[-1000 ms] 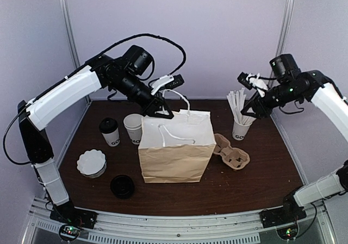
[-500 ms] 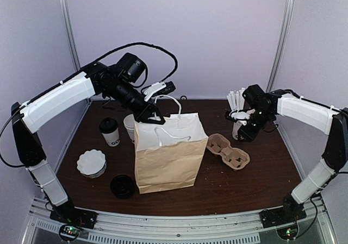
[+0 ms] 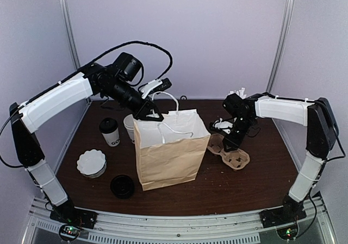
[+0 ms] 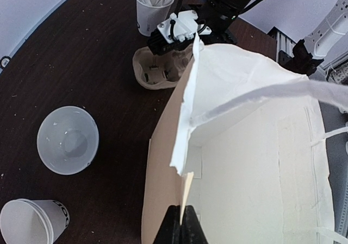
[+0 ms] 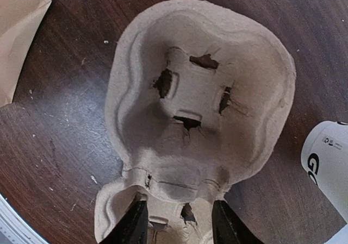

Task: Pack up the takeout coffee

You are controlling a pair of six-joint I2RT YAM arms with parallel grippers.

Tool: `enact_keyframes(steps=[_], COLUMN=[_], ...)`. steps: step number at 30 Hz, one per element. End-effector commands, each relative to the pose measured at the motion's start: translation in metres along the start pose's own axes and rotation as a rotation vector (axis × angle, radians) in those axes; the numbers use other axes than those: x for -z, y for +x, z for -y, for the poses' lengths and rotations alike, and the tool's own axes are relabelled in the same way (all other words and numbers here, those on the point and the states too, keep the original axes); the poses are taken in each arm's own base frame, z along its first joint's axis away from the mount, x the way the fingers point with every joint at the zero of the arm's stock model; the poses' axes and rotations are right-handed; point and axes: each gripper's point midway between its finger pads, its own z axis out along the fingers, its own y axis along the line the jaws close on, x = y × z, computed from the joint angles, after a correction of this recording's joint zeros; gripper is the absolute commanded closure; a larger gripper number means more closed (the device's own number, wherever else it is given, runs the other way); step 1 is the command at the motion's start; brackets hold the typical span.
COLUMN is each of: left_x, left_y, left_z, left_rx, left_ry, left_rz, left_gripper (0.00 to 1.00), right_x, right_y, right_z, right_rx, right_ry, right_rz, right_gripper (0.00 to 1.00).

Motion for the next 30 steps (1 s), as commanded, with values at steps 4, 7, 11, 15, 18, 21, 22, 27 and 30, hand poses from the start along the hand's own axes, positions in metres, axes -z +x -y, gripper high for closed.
enact_keyframes(steps=[4,7,11,15,18,21,22,27,30], left_x=[0.011,0.011,0.011,0.011,0.011,0.011,0.011,0.011,0.011], left_y=[-0.013,-0.013,-0.013,-0.012,-0.012,-0.012,-0.012,-0.012,-0.012], left_z=[0.002,0.001,0.0,-0.001,-0.001,-0.001,-0.001,-0.001,-0.001], left_rx=[-0.01,-0.007,-0.004,-0.001,0.001,0.001,0.001,0.001,0.002], left_ry=[0.014,0.012,0.014,0.013,0.016,0.018,0.019,0.022,0.024], left_rz=[0.067,0.068,0.069,0.067,0.066,0.068,0.067,0.067,0.068], left_gripper=[1.0,1.0,1.0,1.0,1.0,1.0,1.0,1.0,1.0], right_x=[-0.005,-0.008,-0.011,-0.016,-0.018,-0.019,-0.02,-0.022,-0.025], right_y=[-0.008,-0.008,-0.006,-0.002,0.002,0.004,0.005,0.008,0.01], right_z=[-0.003,-0.001,-0.005,-0.007,-0.008,-0.009,-0.009,-0.009,-0.01], right_rx=[-0.032,-0.035,-0.038,-0.033,-0.034,-0.032,-0.033,-0.034,-0.034], right_ry=[-0.019,-0.007,-0.018,-0.018,-0.015,-0.015,-0.015,-0.011,-0.011], right_rz=[-0.015,-0.026,-0.035,-0.054,-0.066,-0.071,-0.072,-0.083,-0.093], right_gripper=[0.56,0.58,0.59,0.59,0.58,0.59,0.59,0.6,0.59])
